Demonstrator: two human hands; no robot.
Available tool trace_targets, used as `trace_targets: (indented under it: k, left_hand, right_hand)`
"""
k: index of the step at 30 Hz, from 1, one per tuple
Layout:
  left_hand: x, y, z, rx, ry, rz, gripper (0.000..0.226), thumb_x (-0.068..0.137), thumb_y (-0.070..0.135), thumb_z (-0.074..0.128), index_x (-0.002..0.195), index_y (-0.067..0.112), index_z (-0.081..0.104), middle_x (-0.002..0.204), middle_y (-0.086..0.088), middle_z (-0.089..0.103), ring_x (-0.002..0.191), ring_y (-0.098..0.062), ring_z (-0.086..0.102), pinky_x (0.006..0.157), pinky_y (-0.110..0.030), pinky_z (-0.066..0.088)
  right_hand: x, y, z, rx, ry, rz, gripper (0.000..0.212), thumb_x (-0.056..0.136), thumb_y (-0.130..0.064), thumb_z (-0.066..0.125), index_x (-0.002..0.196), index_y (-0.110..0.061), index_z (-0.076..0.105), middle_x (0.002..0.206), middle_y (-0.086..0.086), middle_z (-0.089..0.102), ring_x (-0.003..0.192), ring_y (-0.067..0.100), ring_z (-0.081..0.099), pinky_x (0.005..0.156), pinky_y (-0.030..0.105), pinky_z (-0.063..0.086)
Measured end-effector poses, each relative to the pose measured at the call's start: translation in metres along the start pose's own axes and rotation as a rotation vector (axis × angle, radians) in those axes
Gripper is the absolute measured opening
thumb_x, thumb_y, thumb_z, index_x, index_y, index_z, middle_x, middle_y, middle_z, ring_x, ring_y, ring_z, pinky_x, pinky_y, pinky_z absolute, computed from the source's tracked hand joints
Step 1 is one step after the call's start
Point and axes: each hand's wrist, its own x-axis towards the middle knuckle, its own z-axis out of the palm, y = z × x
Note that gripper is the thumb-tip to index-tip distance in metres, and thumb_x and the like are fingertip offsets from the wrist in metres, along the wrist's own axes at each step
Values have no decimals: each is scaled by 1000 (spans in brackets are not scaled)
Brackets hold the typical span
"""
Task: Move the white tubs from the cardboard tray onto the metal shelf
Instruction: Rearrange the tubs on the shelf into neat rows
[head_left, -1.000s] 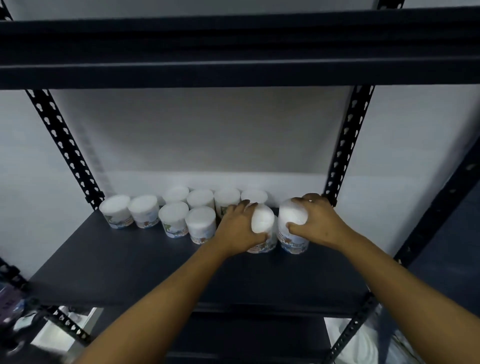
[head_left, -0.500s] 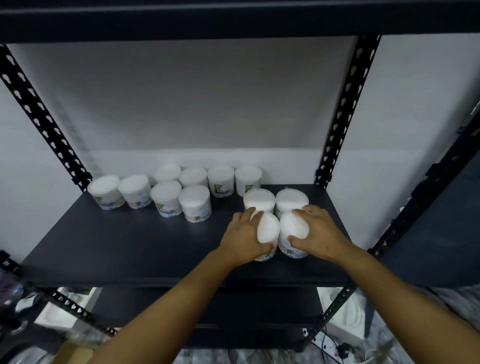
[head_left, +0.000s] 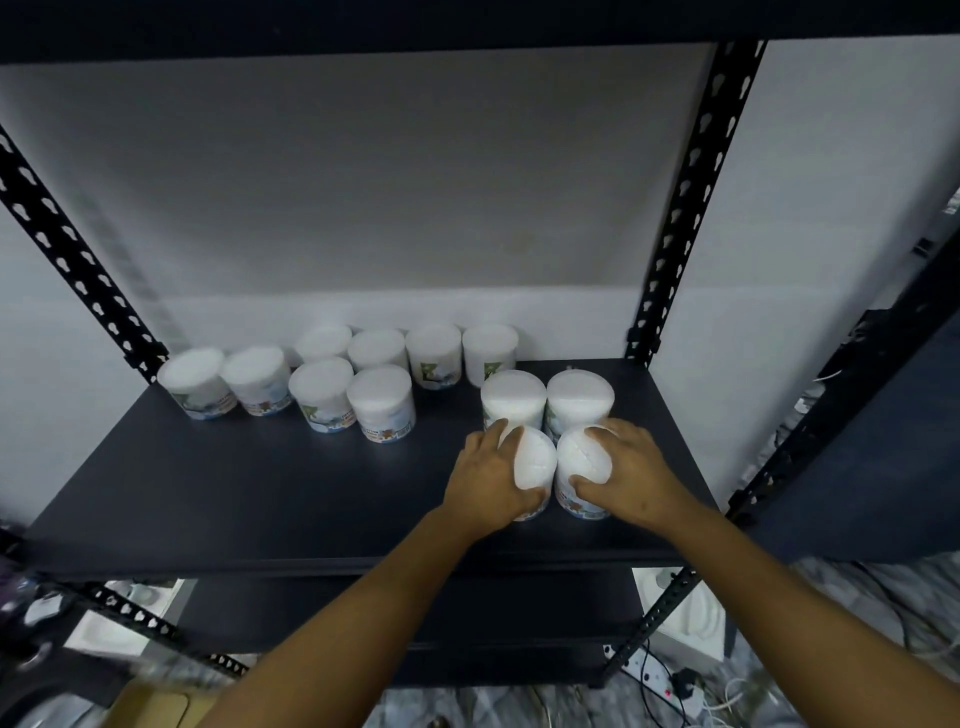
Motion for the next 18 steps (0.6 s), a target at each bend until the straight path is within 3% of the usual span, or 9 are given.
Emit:
trace_targets:
  k: [18]
  left_hand:
    - [10, 0, 3, 26, 23, -19, 86, 80, 52, 63, 147, 18, 24, 155, -6, 17, 134, -28, 22, 112, -37, 25]
  right_hand:
    - [13, 4, -1, -26, 6, -20, 71, 74, -46, 71, 133, -15, 46, 143, 7, 38, 131, 26, 29, 110, 39, 29]
